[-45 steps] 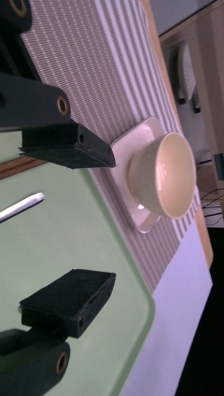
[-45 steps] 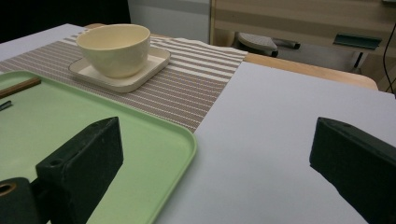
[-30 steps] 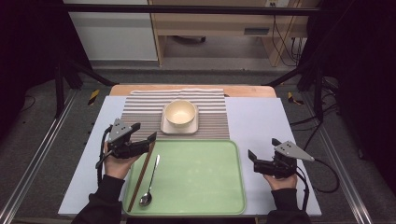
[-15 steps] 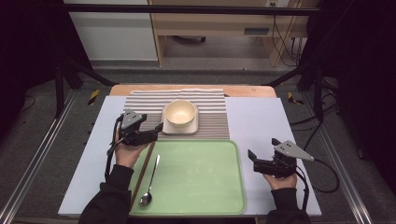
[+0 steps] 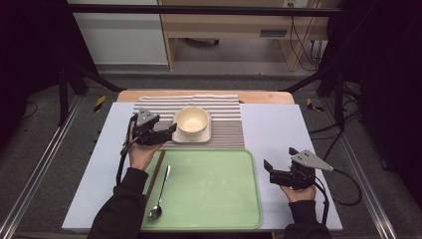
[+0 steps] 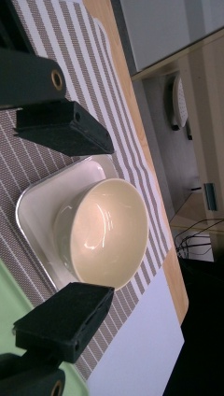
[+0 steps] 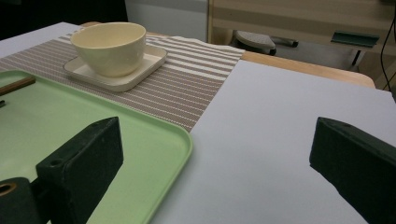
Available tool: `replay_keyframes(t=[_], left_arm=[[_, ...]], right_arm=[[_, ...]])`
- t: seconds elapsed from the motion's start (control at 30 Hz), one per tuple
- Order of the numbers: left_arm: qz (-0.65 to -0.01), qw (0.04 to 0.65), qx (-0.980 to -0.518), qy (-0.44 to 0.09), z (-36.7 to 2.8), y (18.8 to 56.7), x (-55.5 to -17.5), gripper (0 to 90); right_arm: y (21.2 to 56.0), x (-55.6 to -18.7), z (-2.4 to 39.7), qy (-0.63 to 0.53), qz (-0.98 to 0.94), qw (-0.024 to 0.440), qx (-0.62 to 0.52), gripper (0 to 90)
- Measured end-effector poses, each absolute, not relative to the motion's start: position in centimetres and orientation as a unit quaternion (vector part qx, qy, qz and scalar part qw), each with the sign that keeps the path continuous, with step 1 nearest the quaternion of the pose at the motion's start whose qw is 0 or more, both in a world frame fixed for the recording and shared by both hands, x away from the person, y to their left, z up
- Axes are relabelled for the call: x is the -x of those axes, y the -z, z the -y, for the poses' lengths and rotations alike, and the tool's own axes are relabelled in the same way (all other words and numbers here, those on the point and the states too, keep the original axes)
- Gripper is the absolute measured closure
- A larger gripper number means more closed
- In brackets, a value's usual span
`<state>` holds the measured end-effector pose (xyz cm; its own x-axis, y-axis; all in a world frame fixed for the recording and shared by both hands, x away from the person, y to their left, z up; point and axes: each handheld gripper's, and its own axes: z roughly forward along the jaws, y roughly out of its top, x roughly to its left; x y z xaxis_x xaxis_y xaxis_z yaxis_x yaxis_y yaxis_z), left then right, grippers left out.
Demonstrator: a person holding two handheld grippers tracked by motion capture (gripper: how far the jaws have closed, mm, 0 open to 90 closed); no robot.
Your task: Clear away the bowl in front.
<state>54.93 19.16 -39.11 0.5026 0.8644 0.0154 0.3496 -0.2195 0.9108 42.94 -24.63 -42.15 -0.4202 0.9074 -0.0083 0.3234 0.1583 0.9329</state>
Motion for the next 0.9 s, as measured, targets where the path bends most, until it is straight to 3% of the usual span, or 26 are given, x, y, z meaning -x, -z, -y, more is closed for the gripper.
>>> replay_keyframes(t=[0.9], left_arm=[[-0.441, 0.422, -0.745, -0.267, -17.2, 41.3, -61.4, 27.0]], right_arm=[[42.5, -43.3, 25.0, -0.472, -0.696, 0.304, -0.446, 3.1]])
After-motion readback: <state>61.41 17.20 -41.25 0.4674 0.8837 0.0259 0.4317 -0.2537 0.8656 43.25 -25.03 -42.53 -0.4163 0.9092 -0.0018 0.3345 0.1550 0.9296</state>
